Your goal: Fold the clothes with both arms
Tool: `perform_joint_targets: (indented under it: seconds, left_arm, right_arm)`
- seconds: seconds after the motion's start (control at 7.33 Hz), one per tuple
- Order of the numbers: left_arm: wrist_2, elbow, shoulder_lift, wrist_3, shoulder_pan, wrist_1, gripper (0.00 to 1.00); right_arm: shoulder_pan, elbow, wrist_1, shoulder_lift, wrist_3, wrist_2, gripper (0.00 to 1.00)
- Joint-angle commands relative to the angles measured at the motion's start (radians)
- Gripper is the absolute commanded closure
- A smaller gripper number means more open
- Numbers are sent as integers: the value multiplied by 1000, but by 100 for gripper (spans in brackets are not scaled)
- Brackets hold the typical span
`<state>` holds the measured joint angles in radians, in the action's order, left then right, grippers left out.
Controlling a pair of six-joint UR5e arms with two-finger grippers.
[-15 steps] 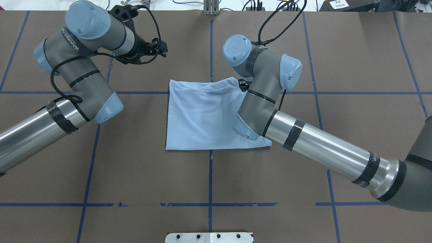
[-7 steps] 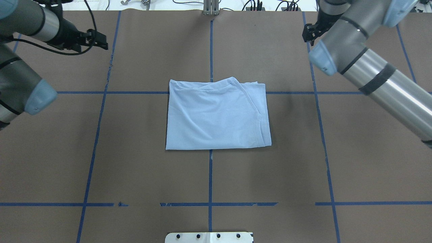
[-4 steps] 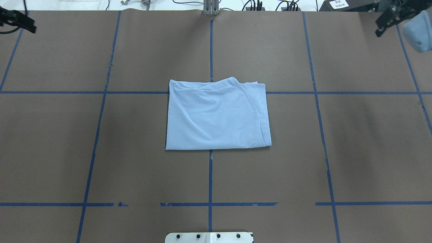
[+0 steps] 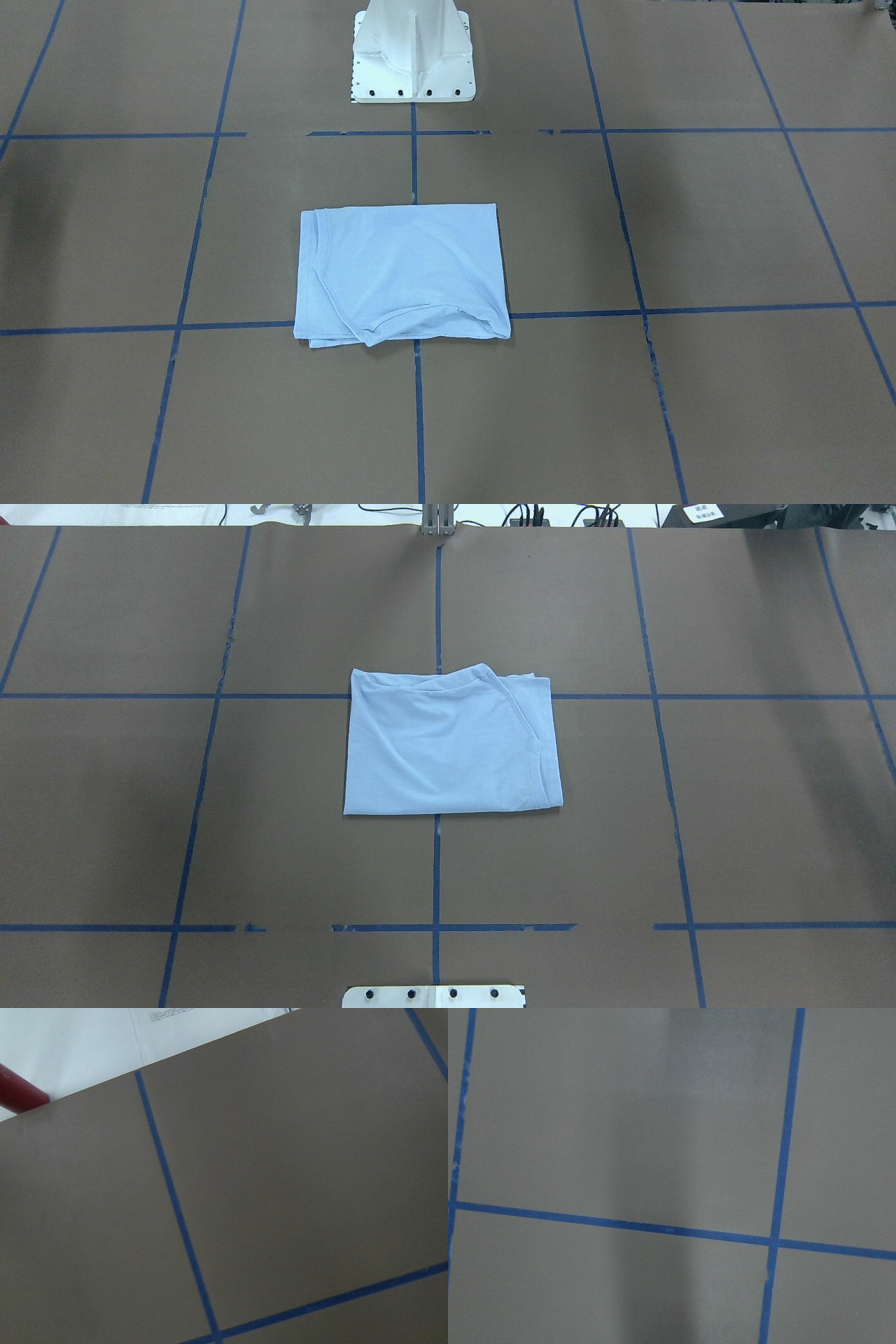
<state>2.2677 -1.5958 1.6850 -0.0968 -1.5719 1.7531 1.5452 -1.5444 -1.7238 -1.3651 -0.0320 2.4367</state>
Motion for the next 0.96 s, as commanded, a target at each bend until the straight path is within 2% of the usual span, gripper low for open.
perform_joint_targets:
  seconds: [0.0, 0.14, 0.41, 0.55, 0.68, 0.82]
  left_arm:
    - [15, 48, -64, 69, -17, 82, 0]
    - [18, 68, -97, 60, -17, 141, 0]
    - [13, 62, -120, 74, -16, 152, 0]
    - [12, 59, -123, 109, -16, 137, 0]
    - [13, 44, -113, 129, -11, 64, 0]
    - [15, 12, -111, 129, -8, -4, 0]
  right_arm:
    - [12, 7, 1, -58, -5, -4, 0]
    - [12, -8, 3, -75, 6, 11, 0]
    - [12, -25, 1, -89, 17, 12, 0]
    - [12, -26, 3, -91, 65, 12, 0]
    - [12, -37, 3, -101, 79, 4, 0]
    - [12, -36, 60, -130, 81, 2, 0]
